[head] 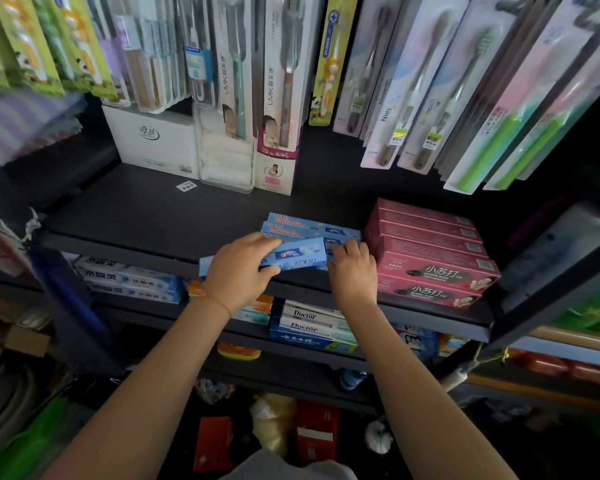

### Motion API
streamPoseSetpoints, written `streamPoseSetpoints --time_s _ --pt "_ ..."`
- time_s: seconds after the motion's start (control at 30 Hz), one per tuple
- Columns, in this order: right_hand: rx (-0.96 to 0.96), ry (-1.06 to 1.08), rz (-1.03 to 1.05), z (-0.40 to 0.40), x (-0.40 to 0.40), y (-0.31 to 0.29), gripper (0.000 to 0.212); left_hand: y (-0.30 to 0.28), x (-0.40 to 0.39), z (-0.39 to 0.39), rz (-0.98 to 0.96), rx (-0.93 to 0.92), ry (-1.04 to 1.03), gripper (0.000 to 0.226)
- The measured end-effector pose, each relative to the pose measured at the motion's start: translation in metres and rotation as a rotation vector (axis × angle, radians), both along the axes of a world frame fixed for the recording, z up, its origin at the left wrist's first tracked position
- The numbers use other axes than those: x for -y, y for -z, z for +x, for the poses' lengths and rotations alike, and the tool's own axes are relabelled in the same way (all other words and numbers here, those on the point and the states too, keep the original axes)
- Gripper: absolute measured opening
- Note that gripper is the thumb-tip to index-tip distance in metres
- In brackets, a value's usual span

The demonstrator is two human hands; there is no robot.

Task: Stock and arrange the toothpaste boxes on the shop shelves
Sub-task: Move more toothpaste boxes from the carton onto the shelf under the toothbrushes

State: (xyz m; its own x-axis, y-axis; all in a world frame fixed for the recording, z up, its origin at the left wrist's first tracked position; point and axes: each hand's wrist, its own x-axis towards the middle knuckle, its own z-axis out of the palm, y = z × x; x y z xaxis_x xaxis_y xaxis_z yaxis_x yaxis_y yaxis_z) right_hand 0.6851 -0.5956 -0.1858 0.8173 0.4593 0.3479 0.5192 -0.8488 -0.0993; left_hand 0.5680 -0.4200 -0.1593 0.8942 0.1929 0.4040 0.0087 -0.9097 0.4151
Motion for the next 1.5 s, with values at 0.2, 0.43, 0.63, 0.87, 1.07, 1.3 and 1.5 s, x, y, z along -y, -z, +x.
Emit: streamPoseSetpoints --time_s 0.2,0.43,0.63,0.87,1.07,1.3,1.5 --pt "-0.009 -0.097 0.477 -0.006 0.021 -0.014 0.044 0.006 0.003 0.028 0.231 -0.112 0.108 0.046" --pt "0.056 -0.210 0.285 -0.014 0.029 0.006 0.039 0.026 0.032 0.060 0.329 -0.065 0.193 0.051" --pt "-0.026 -0.195 0.026 -0.015 0.010 0.021 0.066 0.045 0.014 0.054 0.290 -0.051 -0.049 0.087" --pt "-0.132 -0.097 -0.139 -0.004 -0.009 0.011 0.085 0.047 -0.011 0.053 -0.320 -0.180 -0.109 0.117" --pt "-0.194 -0.076 -0.196 0.004 -0.011 0.011 0.088 0.051 -0.008 0.061 -0.386 -0.137 -0.043 0.106" --pt "-0.182 -0.068 -0.185 0.004 -0.012 0.013 0.088 0.054 -0.007 0.061 -0.319 -0.171 -0.053 0.112" --pt "-0.057 -0.179 0.086 -0.007 -0.004 0.020 0.074 0.046 -0.002 0.051 -0.136 -0.158 -0.073 0.103"
